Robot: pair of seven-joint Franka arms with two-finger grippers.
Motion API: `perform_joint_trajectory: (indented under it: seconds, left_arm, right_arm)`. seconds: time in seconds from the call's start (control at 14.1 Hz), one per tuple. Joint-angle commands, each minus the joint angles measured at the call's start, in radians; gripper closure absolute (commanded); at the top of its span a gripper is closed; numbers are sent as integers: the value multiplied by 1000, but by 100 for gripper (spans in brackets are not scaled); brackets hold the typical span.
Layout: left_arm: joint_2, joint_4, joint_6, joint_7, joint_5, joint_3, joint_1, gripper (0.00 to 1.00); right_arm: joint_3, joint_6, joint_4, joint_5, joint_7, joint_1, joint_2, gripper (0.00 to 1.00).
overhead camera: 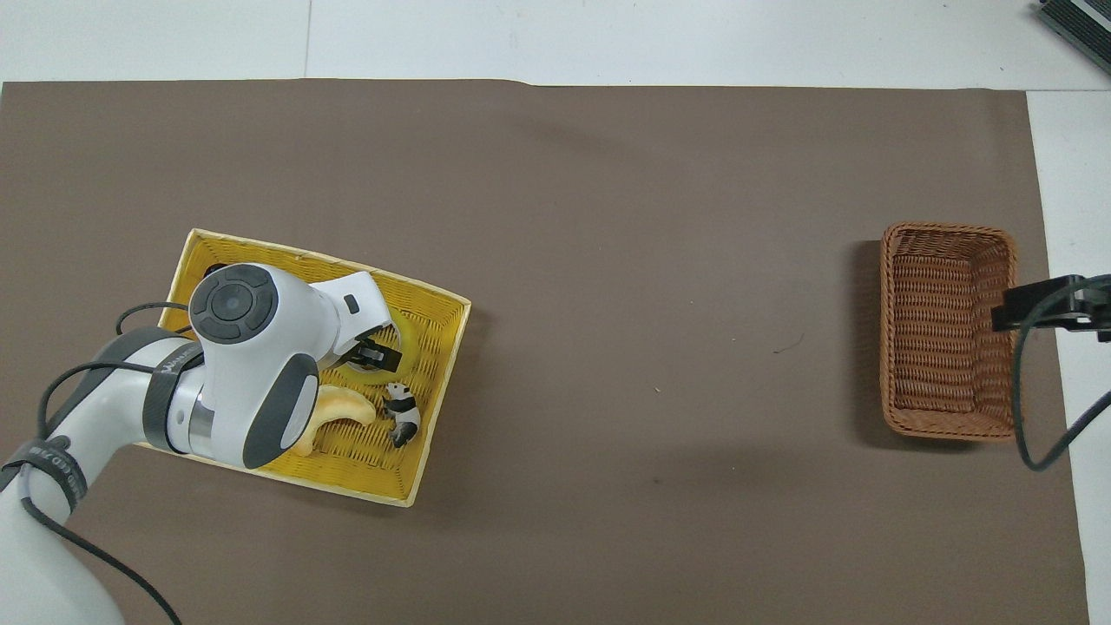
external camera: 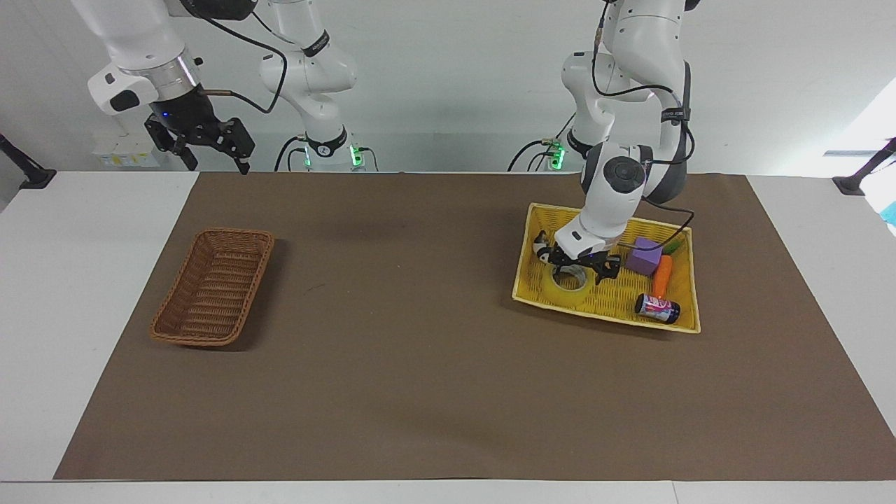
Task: Move tape to another basket
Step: 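Reach the left gripper down into the yellow tray toward the tape roll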
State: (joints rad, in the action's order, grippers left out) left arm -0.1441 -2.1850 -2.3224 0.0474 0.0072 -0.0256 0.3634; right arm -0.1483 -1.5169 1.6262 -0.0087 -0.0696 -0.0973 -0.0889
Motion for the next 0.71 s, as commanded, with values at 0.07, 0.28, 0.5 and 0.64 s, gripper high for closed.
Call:
perform_joint_trajectory:
  seconds: [0.07,0.28,0.5,0.64]
  left_arm:
    - [24,-25,-5,2,7,-16,25,75]
    - [24,-10,50,-6,4,-16,25,100]
    - [1,72,182,-15,-27,-17,20,100]
    - [7,120,253,-12,-30,-19,9,100]
  right_arm:
    - [4,-23,26,18,11,10,-17,0]
    - [4,-23,26,18,11,10,-17,0]
    - [4,-23,27,18,11,10,-17,0]
    - [4,-22,27,21,11,10,-17,0]
